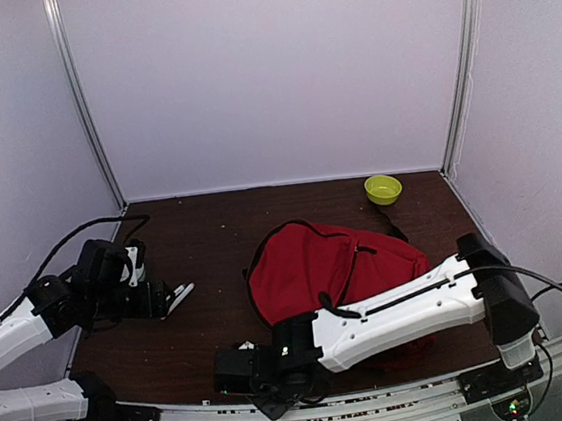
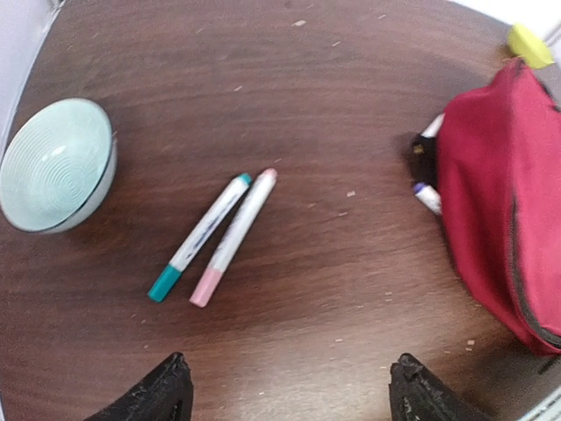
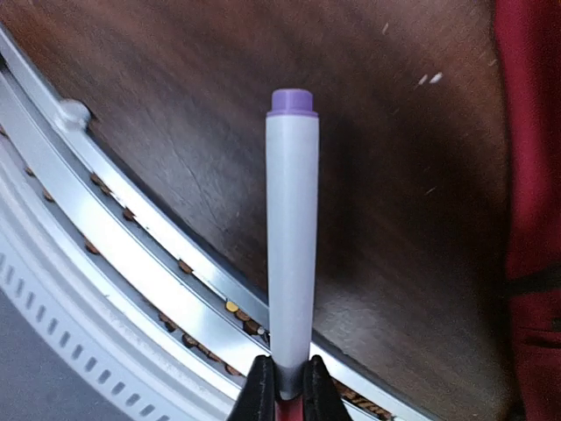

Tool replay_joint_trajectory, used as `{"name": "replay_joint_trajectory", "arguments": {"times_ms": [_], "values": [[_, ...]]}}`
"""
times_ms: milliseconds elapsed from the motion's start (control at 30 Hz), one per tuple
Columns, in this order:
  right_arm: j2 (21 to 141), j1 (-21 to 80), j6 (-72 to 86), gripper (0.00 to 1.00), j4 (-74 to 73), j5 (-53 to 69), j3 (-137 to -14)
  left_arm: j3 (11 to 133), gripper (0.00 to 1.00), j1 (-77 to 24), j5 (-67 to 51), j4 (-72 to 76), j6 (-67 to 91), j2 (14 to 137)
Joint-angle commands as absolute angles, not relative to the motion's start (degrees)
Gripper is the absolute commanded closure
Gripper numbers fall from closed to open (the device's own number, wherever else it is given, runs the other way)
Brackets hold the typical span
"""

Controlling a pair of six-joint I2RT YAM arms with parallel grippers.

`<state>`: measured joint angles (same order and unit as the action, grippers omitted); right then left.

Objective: Pack the student bag
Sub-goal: Pick up the pen from the corner of the board, then pass from the right arm to the left

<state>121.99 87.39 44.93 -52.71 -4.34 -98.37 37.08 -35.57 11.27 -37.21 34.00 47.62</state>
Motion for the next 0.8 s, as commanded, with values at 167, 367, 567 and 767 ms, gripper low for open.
{"name": "replay_joint_trajectory", "arguments": {"times_ms": [167, 367, 567, 767], "values": [[99.22, 83.64, 41.82, 1.0, -50.42, -15.85, -91.57, 38.5, 0.29, -39.85, 0.98, -26.55, 28.11, 45.87], [84.68, 81.23, 35.72, 1.0, -35.44, -13.5, -76.24, 40.31, 0.31, -45.05, -9.51, -14.98, 27.68, 47.95], [76.06, 80.14, 21.67, 1.0, -32.12, -11.33, -69.05, 46.83, 0.31, -47.8, -31.08, -8.34, 24.17, 54.19], [71.83, 79.57, 11.5, 1.0, -31.59, -7.82, -66.52, 53.53, 0.33, -51.18, -43.99, -8.71, 20.83, 61.75]]}}
